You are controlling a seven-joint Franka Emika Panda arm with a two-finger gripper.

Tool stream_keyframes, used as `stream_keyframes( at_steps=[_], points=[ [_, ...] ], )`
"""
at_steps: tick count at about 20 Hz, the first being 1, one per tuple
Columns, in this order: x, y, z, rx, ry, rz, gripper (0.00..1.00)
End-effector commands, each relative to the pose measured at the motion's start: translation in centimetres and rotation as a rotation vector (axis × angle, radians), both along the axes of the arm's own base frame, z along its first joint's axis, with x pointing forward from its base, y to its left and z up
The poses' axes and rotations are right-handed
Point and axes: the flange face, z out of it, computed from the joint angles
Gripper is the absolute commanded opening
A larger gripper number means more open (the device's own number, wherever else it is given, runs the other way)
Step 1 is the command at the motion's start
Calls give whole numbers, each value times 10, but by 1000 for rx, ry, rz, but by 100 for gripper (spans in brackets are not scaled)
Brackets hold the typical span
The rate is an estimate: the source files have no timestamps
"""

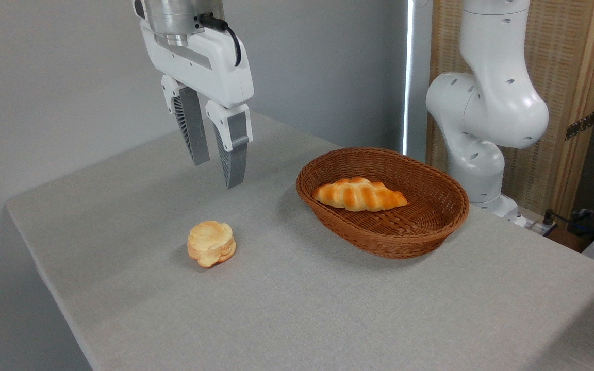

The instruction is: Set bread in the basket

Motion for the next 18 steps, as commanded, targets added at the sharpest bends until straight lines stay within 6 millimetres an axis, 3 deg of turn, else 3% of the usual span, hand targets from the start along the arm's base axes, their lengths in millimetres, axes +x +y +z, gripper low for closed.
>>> stream_keyframes(
  at_steps=[1, 6, 10, 12, 18],
  points=[
    [0, 6, 2, 12, 3, -5, 100],
    [-8, -5, -9, 10, -3, -24, 100],
    [-6, -35, -43, 6, -47, -71, 100],
    [-7, -41, -54, 6, -54, -81, 100],
    [-22, -74, -97, 14, -21, -142, 100]
  ],
)
